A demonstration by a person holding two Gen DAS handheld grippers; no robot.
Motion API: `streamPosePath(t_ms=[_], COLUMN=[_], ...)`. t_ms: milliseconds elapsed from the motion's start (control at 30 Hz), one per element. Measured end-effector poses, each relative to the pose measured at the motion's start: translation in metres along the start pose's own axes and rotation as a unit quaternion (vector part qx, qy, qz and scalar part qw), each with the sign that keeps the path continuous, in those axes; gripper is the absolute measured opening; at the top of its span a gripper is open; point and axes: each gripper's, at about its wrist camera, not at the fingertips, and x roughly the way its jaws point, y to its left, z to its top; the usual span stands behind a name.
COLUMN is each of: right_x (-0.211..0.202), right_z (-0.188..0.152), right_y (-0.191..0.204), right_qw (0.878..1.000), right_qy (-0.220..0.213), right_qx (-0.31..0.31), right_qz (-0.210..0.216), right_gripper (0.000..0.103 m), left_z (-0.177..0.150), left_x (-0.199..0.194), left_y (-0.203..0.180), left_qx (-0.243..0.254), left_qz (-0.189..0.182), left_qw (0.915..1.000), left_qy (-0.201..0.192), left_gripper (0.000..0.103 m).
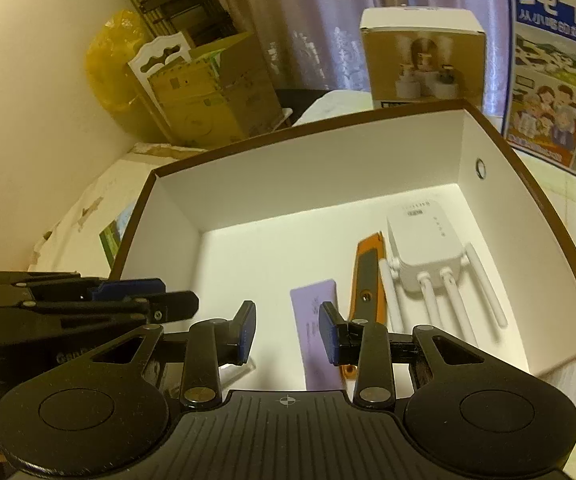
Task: Organize rigid objects
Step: 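Release the spray bottle and purple tube into the box, then withdraw both tools from the box back over the mat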
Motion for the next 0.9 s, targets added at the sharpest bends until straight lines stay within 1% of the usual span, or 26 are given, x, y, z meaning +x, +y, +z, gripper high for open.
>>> streamPosePath(t_ms=[200, 600, 767, 900], right_x=[-0.014, -0.058, -0.079, -0.098], right_z=[-0.010, -0.025, -0.033, -0.042], right_y=[0.001, 0.013, 0.020, 0.023], right_qw=[1.000, 0.999, 0.998, 0.996], right_qy=[-0.007, -0.048, -0.066, -0.079], right_qx=[0.007, 0.015, 0.017, 0.030], right_qz=[-0.001, 0.009, 0.013, 0.019], right_gripper=[0.032, 0.032, 0.032, 0.032], left_z=[-0.004, -0.014, -0.023, -0.035], left_x=[-0.010, -0.047, -0.067, -0.083], left_y=[-0.004, -0.014, -0.017, -0.022], left_qx=[0.003, 0.011, 0.013, 0.019], left_qz=[-0.002, -0.014, -0.020, -0.029], left_qw=[1.0000, 0.9993, 0.9988, 0.9982], left_qy=[-0.005, -0.032, -0.043, -0.049], left_gripper=[0.025, 0.025, 0.026, 0.027])
